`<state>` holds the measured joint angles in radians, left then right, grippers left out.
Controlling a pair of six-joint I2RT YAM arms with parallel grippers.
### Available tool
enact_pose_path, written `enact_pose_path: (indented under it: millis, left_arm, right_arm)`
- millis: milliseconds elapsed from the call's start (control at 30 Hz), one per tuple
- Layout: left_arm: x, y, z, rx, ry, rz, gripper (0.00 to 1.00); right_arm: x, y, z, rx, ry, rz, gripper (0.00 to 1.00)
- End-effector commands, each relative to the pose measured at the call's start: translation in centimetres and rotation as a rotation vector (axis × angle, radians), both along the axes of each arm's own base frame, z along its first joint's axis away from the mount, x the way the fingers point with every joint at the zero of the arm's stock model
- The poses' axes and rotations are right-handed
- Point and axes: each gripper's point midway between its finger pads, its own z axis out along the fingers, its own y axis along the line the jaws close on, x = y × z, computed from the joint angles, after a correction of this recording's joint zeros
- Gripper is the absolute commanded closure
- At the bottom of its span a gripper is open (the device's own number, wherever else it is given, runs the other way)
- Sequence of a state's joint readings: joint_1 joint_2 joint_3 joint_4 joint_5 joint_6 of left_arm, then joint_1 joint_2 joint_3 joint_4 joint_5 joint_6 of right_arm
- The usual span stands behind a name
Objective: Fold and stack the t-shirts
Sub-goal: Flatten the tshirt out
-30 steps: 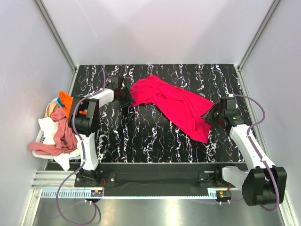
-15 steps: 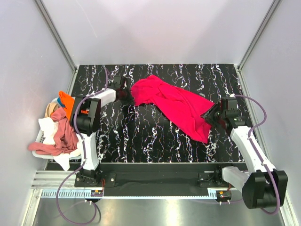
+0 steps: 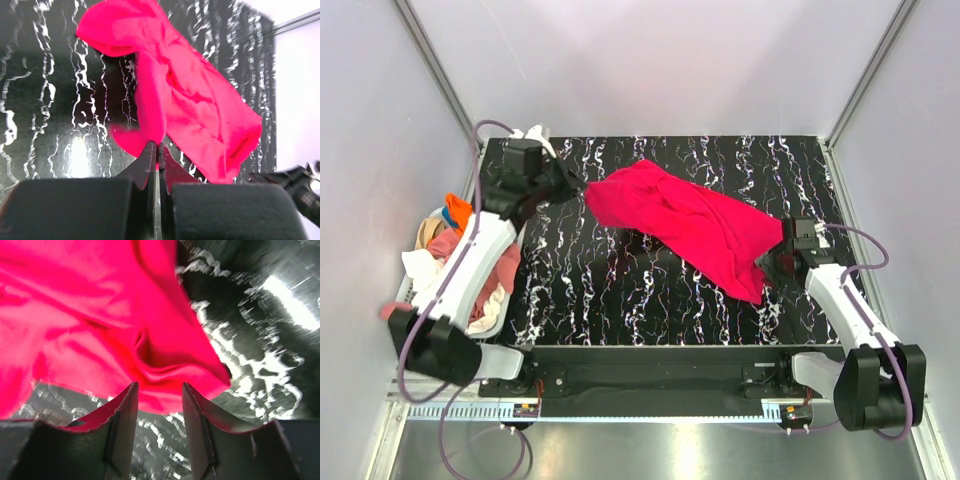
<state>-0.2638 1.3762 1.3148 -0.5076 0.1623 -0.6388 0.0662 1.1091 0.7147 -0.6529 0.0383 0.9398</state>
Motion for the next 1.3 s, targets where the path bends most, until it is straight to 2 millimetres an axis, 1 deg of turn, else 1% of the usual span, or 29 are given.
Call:
enact_pose_path:
  millis: [0,100,133,200,233,300,367,400,467,533,567,633,700,733,800,833,867,900,933,967,1000,1033,1067,1100,1133,1167,1200,1233,1267]
  left_arm:
    - [-2.7,1.6,0.2,0.062,0.007,0.005,1.00]
    - [-4.3,1.7,0.9,0.054,-0.006,-0.018,1.00]
    - [-5.0,1.8,1.1,0.053,-0.009,-0.023,1.00]
    - [-5.6,2.1,0.7,0.059,-0.005,-0.021,1.00]
    - [-5.9,2.2,0.6,0.063,-0.005,-0.018,1.00]
    - [-6.6,2.4,0.1,0.068,0.003,-0.020,1.00]
    - [-7.3,2.1,-0.1,0.056,0.009,-0.043,1.00]
    - [-7.4,2.2,-0.1,0.056,0.011,-0.044,1.00]
    - [-7.9,2.3,-0.2,0.060,0.008,-0.044,1.00]
    - [-8.1,2.6,-0.2,0.068,0.004,-0.038,1.00]
    - [-8.1,2.6,-0.4,0.075,0.008,-0.040,1.00]
    - [-8.2,2.7,-0.4,0.075,0.009,-0.041,1.00]
    - [-8.2,2.7,-0.7,0.081,0.015,-0.040,1.00]
    - [-8.2,2.7,-0.7,0.081,0.017,-0.040,1.00]
    - [-8.1,2.8,-1.0,0.088,0.023,-0.036,1.00]
    - [-8.1,2.8,-1.0,0.087,0.025,-0.032,1.00]
    - [-7.9,3.0,-1.0,0.092,0.024,-0.024,1.00]
    - [-7.7,3.0,-0.9,0.096,0.020,-0.018,1.00]
    - [-7.3,3.2,-0.9,0.103,0.024,-0.008,1.00]
    - [-6.7,3.4,0.2,0.104,0.001,0.008,1.00]
    - [-6.0,3.8,1.0,0.099,-0.013,0.025,1.00]
    - [-5.2,4.0,1.4,0.095,-0.011,0.038,1.00]
    - [-4.3,4.0,4.6,0.069,-0.073,0.055,1.00]
    - [-3.7,4.1,6.2,0.055,-0.100,0.068,1.00]
    - [-3.1,4.1,7.1,0.048,-0.101,0.077,1.00]
    - [-2.8,4.0,11.3,0.016,-0.183,0.086,1.00]
    - [-2.7,3.9,12.9,0.000,-0.210,0.092,1.00]
    - [-2.7,3.8,14.1,-0.013,-0.220,0.090,1.00]
    - [-3.2,3.6,17.5,-0.050,-0.284,0.085,1.00]
  right_arm:
    - [1.7,-2.5,1.5,-0.122,-0.041,-0.073,0.52]
    - [2.7,-2.1,1.9,-0.099,-0.043,-0.080,0.52]
    - [2.8,-1.9,1.4,-0.090,-0.024,-0.084,0.52]
    - [3.3,-1.5,1.5,-0.067,-0.018,-0.079,0.53]
    - [3.5,-1.3,1.0,-0.062,0.002,-0.078,0.53]
    - [3.7,-0.9,0.6,-0.039,0.017,-0.076,0.53]
    - [3.7,-0.7,-0.3,-0.025,0.045,-0.080,0.53]
    - [3.9,-0.5,-0.5,-0.015,0.043,-0.075,0.53]
    - [3.8,-0.3,-1.6,-0.009,0.073,-0.072,0.53]
    - [4.2,-0.1,-2.2,-0.003,0.073,-0.057,0.53]
    - [4.8,0.1,-2.4,0.000,0.054,-0.048,0.53]
    - [5.2,0.3,-2.8,0.003,0.046,-0.021,0.54]
    - [5.8,0.1,-3.0,-0.012,0.026,-0.012,0.57]
    - [5.9,-0.1,-3.1,-0.026,0.025,-0.011,0.60]
    - [6.4,-0.9,-3.0,-0.073,0.010,-0.007,0.70]
    - [6.5,-1.1,-3.0,-0.097,0.007,0.007,0.87]
    - [6.9,-1.4,-2.6,-0.116,-0.004,0.013,0.96]
    - [7.2,-2.0,-2.2,-0.150,-0.017,0.013,1.00]
    - [7.6,-2.3,-1.2,-0.179,-0.046,0.027,1.00]
    - [8.7,-2.7,0.6,-0.201,-0.097,0.023,1.00]
    - [9.4,-3.1,2.1,-0.235,-0.135,0.024,1.00]
    - [10.9,-3.4,6.1,-0.272,-0.237,0.053,1.00]
    - [11.6,-3.4,8.4,-0.287,-0.294,0.062,1.00]
    - [11.9,-3.7,11.6,-0.311,-0.374,0.056,1.00]
    - [12.2,-4.1,13.9,-0.354,-0.424,0.076,1.00]
    - [12.7,-4.3,17.9,-0.379,-0.511,0.073,1.00]
    - [12.7,-4.8,19.9,-0.414,-0.552,0.069,1.00]
    - [12.1,-5.1,23.7,-0.469,-0.631,0.092,1.00]
    - [11.7,-5.3,25.4,-0.496,-0.669,0.099,1.00]
